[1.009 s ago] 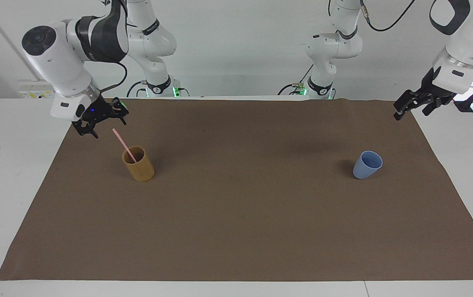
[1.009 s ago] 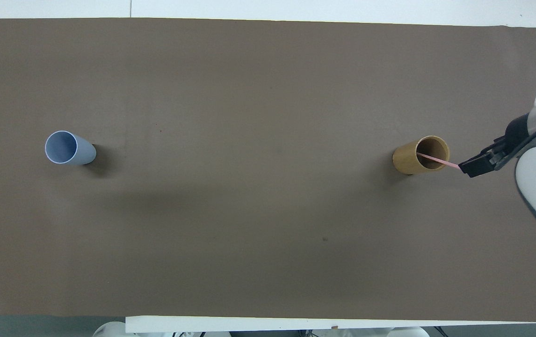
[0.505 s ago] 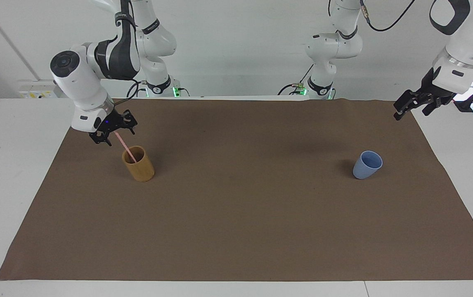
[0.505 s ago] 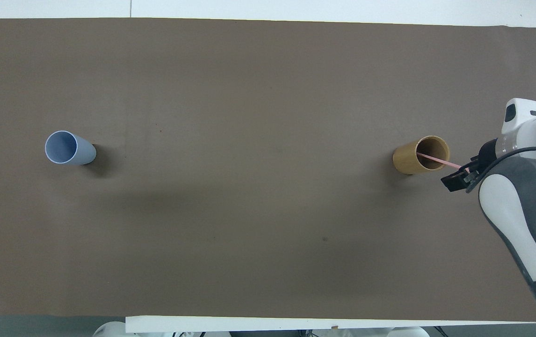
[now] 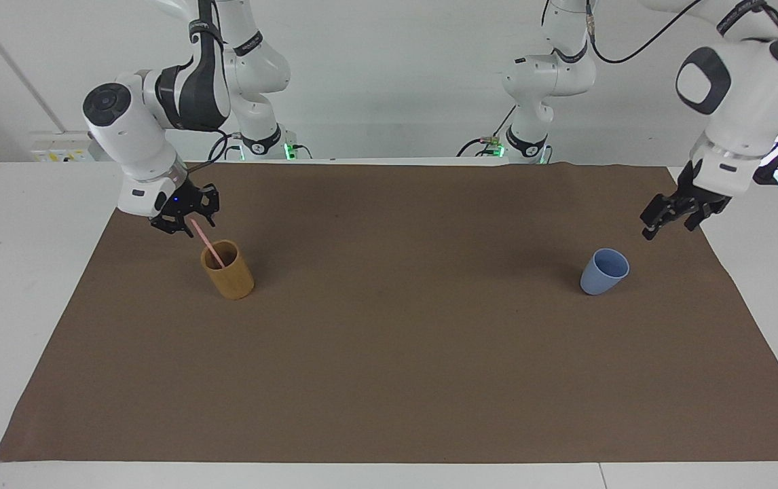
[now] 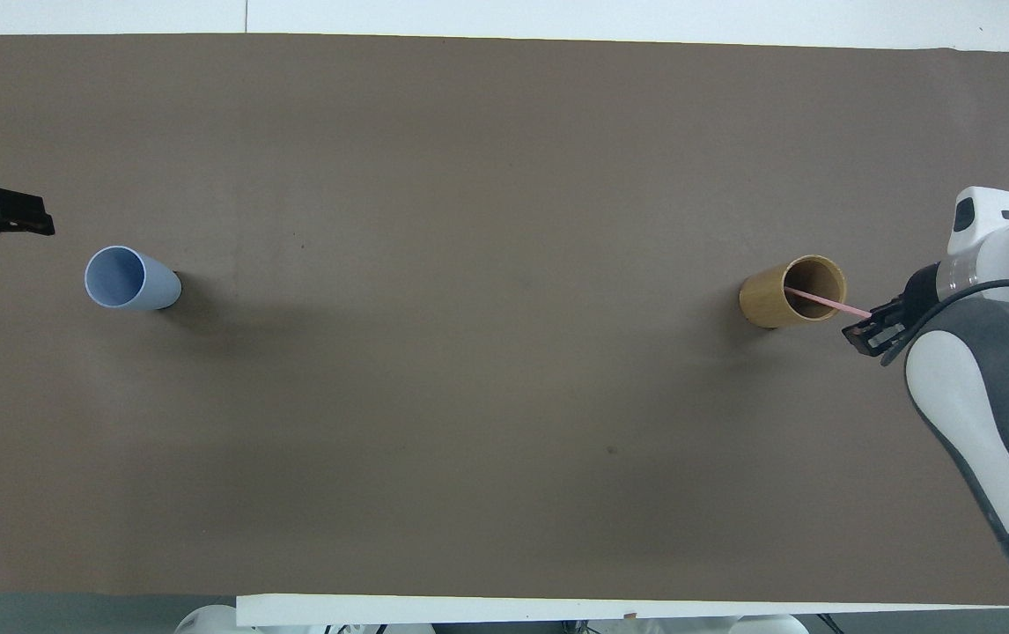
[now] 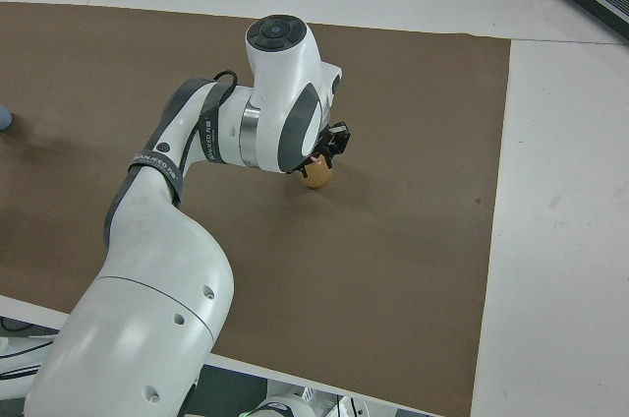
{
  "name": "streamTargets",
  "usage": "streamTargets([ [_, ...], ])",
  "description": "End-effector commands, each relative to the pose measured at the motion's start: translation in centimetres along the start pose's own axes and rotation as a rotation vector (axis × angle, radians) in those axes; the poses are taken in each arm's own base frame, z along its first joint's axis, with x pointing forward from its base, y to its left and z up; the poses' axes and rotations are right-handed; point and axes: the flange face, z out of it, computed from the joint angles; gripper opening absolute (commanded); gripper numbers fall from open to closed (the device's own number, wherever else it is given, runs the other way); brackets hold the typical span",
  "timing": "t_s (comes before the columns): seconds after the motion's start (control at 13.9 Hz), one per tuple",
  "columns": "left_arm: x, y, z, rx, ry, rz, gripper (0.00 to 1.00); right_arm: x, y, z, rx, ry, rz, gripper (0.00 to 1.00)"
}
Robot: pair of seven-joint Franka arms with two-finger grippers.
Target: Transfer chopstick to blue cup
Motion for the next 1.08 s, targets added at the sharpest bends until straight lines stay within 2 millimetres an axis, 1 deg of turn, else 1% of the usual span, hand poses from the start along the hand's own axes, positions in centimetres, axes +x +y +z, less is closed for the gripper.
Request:
streamTargets([
  [0.0, -1.1, -0.1, 4.6, 0.011, -0.017, -0.031, 1.00, -0.8, 0.0, -0.2, 0.002, 0.019, -0.006, 0.01],
  [0.07, -1.8, -0.1, 6.4, 0.009, -0.011, -0.030, 1.00, -0.7, 0.1, -0.2, 0.004, 0.017, -0.004, 0.00],
  [0.14, -2.4, 0.1, 7.8, 0.007, -0.010, -0.028, 0.98, -0.5, 0.3, -0.8, 0.002, 0.020, -0.006, 0.00],
  [0.22, -2.6, 0.4, 8.9, 0.009, -0.021, -0.061, 0.02, -0.3, 0.4, -1.3, 0.013, 0.005, -0.007, 0.00],
  [0.29, -2.2, 0.7, 10.2, 0.012, -0.015, -0.103, 0.00, -0.3, 0.5, -3.0, 0.021, -0.007, -0.007, 0.00],
  [0.36, -1.8, 1.1, 10.3, 0.008, 0.007, -0.107, 0.00, -0.3, 0.4, -5.4, 0.030, -0.018, -0.008, 0.00],
  [0.43, -1.7, 1.5, 10.2, 0.006, 0.013, -0.103, 0.00, -0.5, 0.4, -8.7, 0.040, -0.033, -0.006, 0.00],
  [0.5, -1.7, 2.0, 10.2, 0.004, 0.017, -0.097, 0.00, -0.7, 0.2, -11.4, 0.054, -0.055, -0.005, 0.00],
  [0.58, -1.9, 3.6, 10.2, 0.001, 0.021, -0.098, 0.00, -1.0, 0.1, -14.1, 0.067, -0.076, 0.003, 0.00],
  [0.65, -2.5, 6.8, 10.3, -0.003, 0.020, -0.119, 0.00, -1.2, 0.0, -16.0, 0.073, -0.102, 0.007, 0.00],
  [0.72, -3.5, 11.1, 10.5, -0.009, 0.017, -0.133, 0.00, -1.4, -0.2, -17.0, 0.081, -0.117, 0.019, 0.00],
  [0.79, -4.5, 15.6, 9.8, -0.021, 0.027, -0.158, 0.00, -1.2, -0.5, -17.6, 0.084, -0.127, 0.037, 0.00],
  [0.86, -6.1, 20.8, 8.9, -0.037, 0.035, -0.188, 0.00, -1.0, -1.0, -17.7, 0.083, -0.133, 0.050, 0.00],
  [0.94, -7.9, 24.3, 8.4, -0.047, 0.038, -0.195, 0.00, -1.0, -1.4, -17.6, 0.088, -0.148, 0.067, 0.00],
  [1.01, -10.3, 27.7, 8.2, -0.052, 0.030, -0.189, 0.00, -1.1, -1.6, -17.7, 0.097, -0.162, 0.094, 0.00],
])
